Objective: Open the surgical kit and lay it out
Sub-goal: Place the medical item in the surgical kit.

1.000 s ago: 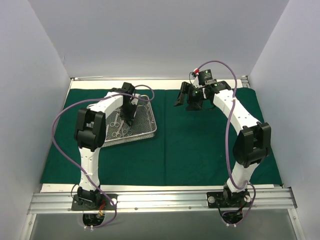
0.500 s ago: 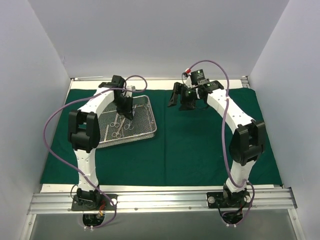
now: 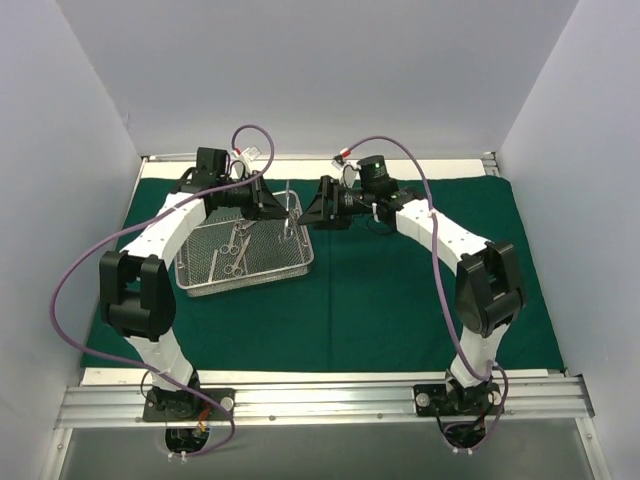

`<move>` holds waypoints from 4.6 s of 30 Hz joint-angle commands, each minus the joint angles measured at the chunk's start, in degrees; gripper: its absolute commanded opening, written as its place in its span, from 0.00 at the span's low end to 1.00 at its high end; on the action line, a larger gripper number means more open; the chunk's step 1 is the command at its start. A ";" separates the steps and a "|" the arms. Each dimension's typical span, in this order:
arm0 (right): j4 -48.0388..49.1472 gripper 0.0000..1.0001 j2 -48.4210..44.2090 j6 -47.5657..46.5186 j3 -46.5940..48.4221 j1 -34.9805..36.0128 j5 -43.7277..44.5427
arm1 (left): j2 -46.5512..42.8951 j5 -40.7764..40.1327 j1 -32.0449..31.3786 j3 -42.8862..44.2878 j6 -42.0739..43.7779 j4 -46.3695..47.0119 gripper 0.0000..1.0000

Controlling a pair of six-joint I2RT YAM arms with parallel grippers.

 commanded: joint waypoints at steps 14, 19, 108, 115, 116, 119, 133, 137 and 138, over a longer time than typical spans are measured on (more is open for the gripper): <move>29.52 0.56 -9.89 15.42 -11.87 0.81 -8.77 | -7.00 16.84 -0.36 -19.08 -41.21 57.54 0.02; 30.94 0.53 -9.98 16.74 -12.40 0.81 -9.30 | -6.47 18.33 -0.62 -20.22 -47.81 67.57 0.02; 45.08 0.00 -8.93 28.08 -16.18 -7.01 -16.42 | -3.40 20.88 -6.86 -22.95 -58.55 85.34 0.40; 45.79 0.00 -9.63 29.66 -14.25 -7.36 -14.41 | -2.43 20.45 -10.37 -23.03 -57.66 84.81 0.49; 46.84 0.00 -9.28 31.49 -13.81 -7.36 -14.31 | -2.43 20.27 -10.64 -23.21 -56.96 84.46 0.50; 51.32 0.00 -8.84 34.66 -13.54 -7.36 -14.22 | -2.34 20.27 -11.52 -23.56 -56.78 84.45 0.52; -5.41 0.41 -8.49 2.53 3.75 -3.24 7.44 | -6.73 13.26 -11.96 -13.74 -24.22 34.31 0.02; -14.75 0.47 -7.00 -1.28 9.74 0.19 16.61 | -7.26 7.71 -12.05 -8.54 -13.54 20.13 0.02; -16.68 0.47 -6.73 -1.36 10.18 0.98 18.10 | -7.53 7.18 -12.05 -8.45 -12.84 19.60 0.02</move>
